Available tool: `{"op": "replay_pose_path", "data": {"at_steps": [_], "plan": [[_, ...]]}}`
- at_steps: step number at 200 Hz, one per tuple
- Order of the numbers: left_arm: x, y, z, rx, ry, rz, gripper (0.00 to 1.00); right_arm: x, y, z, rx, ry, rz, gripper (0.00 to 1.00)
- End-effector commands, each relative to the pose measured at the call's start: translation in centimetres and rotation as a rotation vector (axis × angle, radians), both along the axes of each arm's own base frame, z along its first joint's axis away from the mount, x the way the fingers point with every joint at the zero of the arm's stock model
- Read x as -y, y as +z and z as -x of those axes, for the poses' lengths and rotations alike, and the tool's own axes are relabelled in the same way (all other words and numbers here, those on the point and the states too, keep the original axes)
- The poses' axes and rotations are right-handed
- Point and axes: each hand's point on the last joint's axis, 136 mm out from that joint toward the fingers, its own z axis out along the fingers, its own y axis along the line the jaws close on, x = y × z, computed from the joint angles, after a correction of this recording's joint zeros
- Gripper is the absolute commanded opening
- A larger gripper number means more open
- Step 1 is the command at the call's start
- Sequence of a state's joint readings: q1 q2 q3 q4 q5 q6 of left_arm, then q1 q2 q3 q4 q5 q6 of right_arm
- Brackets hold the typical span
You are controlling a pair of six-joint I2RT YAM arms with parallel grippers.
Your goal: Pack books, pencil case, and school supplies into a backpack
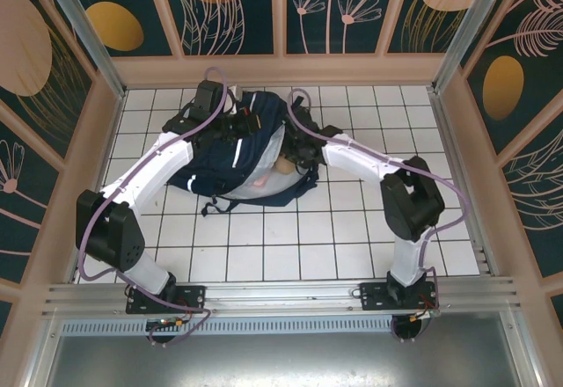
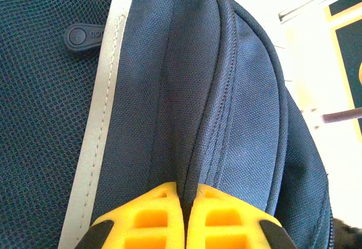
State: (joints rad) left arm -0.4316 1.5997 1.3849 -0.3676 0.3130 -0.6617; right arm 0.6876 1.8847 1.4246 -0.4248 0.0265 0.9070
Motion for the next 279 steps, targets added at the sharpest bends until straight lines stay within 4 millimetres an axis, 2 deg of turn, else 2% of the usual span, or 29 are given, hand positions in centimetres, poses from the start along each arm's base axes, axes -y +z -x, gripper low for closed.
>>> {"op": "replay_pose_path", "data": {"at_steps": [1,22,41,55,85,102,123,146,157,163,185,204,237,250,272,275,279], "plan": [[0.6,5.2,0.4,0.115,-0.01,0.113,0.0,-0.8,-2.7,0.9,-0.065,-0.038,0.005,0.44],[0.3,5.4,0.6,0.12,-0.004,0.114,0.0,-0.7,-4.2,1.6,-0.084,-0.042,0.035,0.49],[0.2,5.3,0.7,0.12,0.001,0.111,0.0,-0.6,-4.1,1.7,-0.081,-0.036,0.041,0.68],[0.2,5.3,0.8,0.119,0.002,0.109,0.0,-0.4,-2.8,1.5,-0.047,-0.029,0.046,0.79],[0.0,4.7,0.9,0.108,0.008,0.098,0.0,0.7,1.1,1.3,0.038,-0.01,0.064,0.86],[0.0,4.2,1.0,0.098,0.008,0.095,0.0,2.3,2.2,1.3,0.071,-0.01,0.107,0.86],[-0.2,3.8,1.2,0.088,0.007,0.087,0.0,5.0,2.2,0.5,0.092,-0.006,0.148,0.8],[-0.4,3.5,1.6,0.081,0.006,0.077,0.0,6.7,0.3,-0.6,0.052,0.061,0.109,0.76],[-0.5,3.2,1.8,0.076,0.008,0.069,0.0,5.8,-0.8,-0.4,0.024,0.134,0.084,0.74],[-0.6,3.1,1.9,0.074,0.008,0.067,0.0,7.0,-1.4,-1.2,0.013,0.12,0.097,0.73],[-0.8,2.8,2.3,0.064,0.005,0.058,0.0,7.4,-3.2,-2.1,-0.001,0.161,0.131,0.7],[-0.8,2.9,2.7,0.063,-0.013,0.051,0.0,7.8,-4.5,-3.0,-0.026,0.166,0.112,0.61],[-1.6,2.4,3.9,0.052,-0.025,-0.001,0.0,5.7,-5.3,-3.3,-0.037,0.23,-0.003,0.56],[-1.8,1.9,4.3,0.045,-0.035,-0.019,0.0,5.1,-5.6,-3.3,-0.04,0.248,-0.029,0.44],[-2.3,1.1,4.4,0.038,-0.04,-0.066,0.0,5.7,-5.6,-3.3,-0.033,0.223,-0.006,0.04],[-2.3,1.0,4.4,0.038,-0.04,-0.074,0.0,5.8,-5.6,-3.2,-0.03,0.216,-0.003,0.0],[-2.4,0.8,4.3,0.036,-0.04,-0.085,0.0,6.1,-5.4,-3.2,-0.023,0.206,0.001,0.0]]}}
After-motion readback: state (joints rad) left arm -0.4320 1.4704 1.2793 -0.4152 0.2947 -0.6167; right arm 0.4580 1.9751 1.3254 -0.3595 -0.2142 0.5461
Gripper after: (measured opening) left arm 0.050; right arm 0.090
